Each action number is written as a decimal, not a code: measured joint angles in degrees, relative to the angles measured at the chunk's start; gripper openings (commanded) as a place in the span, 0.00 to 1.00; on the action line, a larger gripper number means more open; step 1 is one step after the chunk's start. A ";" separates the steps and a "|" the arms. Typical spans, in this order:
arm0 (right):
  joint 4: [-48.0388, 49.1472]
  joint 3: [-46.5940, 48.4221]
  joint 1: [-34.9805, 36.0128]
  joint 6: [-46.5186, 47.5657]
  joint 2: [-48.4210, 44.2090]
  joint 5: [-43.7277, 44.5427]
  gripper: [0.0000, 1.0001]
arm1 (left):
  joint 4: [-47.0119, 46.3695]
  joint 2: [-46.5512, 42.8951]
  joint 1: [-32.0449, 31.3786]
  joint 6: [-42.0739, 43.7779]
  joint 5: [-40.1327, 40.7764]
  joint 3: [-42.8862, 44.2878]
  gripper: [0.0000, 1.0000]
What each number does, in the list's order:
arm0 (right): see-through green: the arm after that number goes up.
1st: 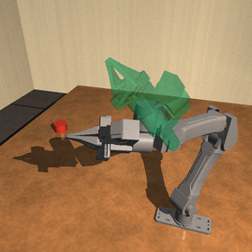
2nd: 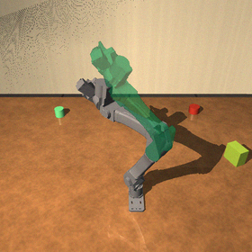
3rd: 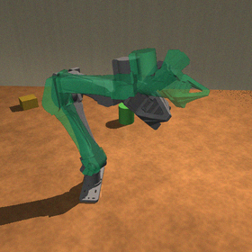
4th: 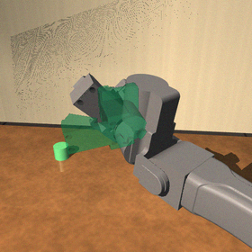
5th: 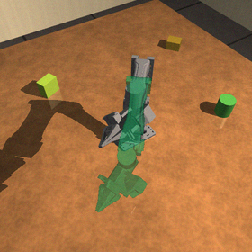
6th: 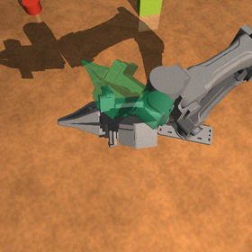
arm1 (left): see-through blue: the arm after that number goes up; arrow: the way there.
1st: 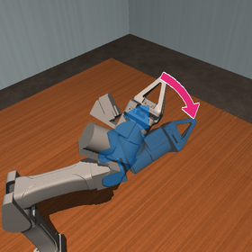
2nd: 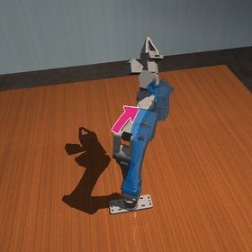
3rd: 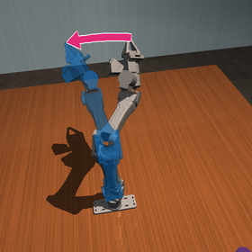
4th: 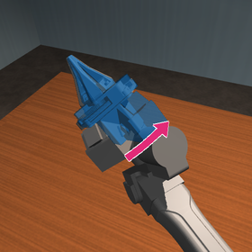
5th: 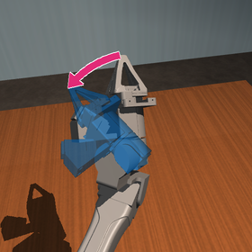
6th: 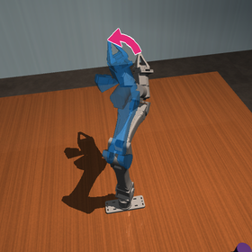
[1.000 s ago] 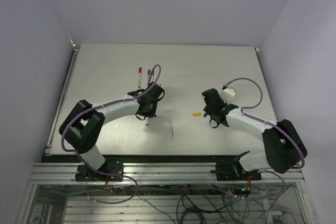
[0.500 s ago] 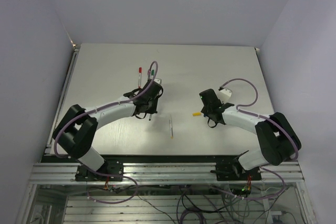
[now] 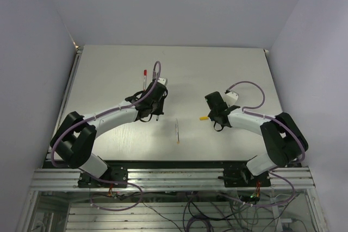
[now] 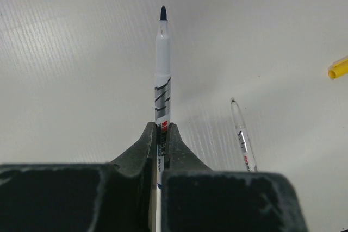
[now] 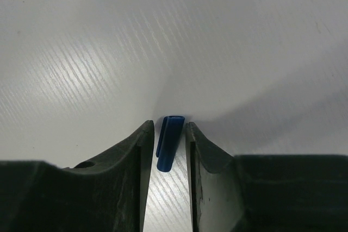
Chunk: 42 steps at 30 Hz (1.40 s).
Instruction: Insert the pens into the pen caps
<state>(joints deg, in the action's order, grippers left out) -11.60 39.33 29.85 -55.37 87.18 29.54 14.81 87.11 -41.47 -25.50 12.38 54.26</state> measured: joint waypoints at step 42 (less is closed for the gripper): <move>53.66 -6.86 -0.24 32.17 -23.65 -9.55 0.00 | -37.31 3.74 -3.13 2.80 -26.69 0.48 0.07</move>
<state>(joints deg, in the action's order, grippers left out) 42.06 32.47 29.61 -23.20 63.53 19.99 -22.50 90.85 -44.60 -22.70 -14.31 54.74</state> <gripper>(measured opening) 0.045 0.099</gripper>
